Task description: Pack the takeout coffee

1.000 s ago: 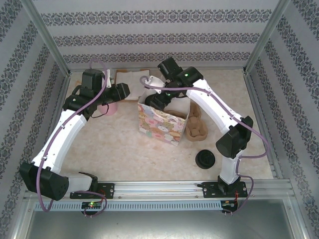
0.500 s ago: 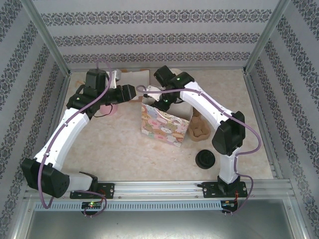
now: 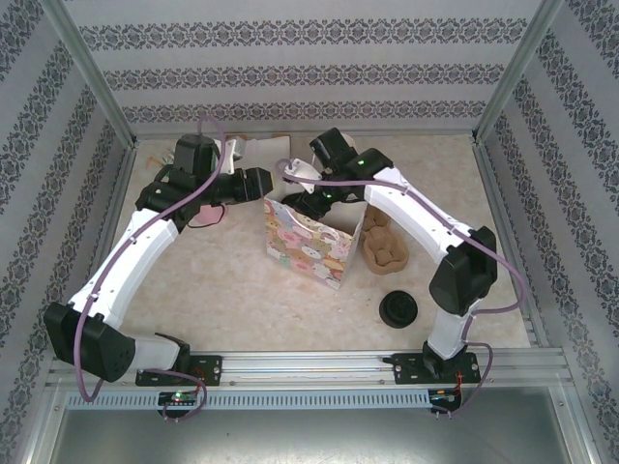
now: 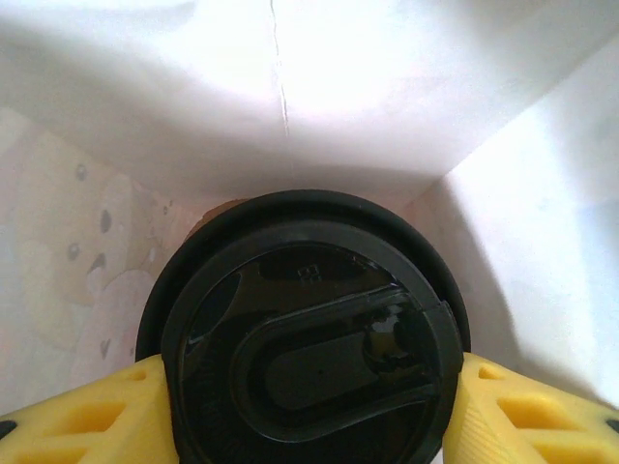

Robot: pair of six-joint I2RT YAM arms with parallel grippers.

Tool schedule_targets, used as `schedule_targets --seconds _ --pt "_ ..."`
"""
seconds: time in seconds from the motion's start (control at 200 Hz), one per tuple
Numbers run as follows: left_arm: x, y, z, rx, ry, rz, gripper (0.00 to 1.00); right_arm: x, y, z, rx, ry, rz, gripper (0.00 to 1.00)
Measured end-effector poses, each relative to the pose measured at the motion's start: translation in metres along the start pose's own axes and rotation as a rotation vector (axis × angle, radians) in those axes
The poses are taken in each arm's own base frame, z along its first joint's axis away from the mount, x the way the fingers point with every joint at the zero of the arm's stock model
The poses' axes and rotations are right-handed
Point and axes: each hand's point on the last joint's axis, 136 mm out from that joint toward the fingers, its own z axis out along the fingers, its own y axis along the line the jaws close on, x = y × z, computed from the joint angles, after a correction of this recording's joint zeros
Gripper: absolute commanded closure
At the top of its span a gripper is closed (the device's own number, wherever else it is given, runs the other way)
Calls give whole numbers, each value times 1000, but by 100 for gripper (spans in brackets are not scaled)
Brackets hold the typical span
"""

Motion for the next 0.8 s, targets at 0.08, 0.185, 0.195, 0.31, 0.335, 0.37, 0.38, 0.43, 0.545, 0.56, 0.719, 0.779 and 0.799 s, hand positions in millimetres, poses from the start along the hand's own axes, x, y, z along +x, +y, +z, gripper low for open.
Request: schedule_targets --seconds 0.08,0.185,0.195,0.31,0.335,0.37,0.38,0.43,0.545,0.56,0.719,0.779,0.799 --pt "4 -5 3 14 15 17 44 -3 1 -6 9 -26 6 41" --pt "8 -5 8 18 34 32 44 0 3 -8 11 -37 17 42" --pt "8 -5 9 17 36 33 44 0 3 -7 10 -36 18 42" --pt "10 1 17 -1 60 47 44 8 4 -2 3 -20 25 44" --pt "10 2 19 -9 66 51 44 9 4 -1 2 -16 26 45" --pt "10 5 22 -23 74 54 45 11 4 0 0 -12 28 45" --pt "10 6 22 -27 77 55 45 11 5 0 0 -10 28 45" --pt "8 9 25 -43 82 63 46 12 5 1 -2 -7 29 45" --pt "3 15 30 -76 82 72 49 12 5 1 -2 -6 25 46" --pt "3 15 30 -79 81 73 50 12 5 1 -2 -6 25 46" --pt "2 17 30 -90 76 72 54 17 6 3 -8 13 23 46" --pt "1 18 30 -92 74 72 56 20 6 6 -12 26 23 47" --pt "1 18 30 -92 73 71 57 21 6 7 -12 31 21 47"
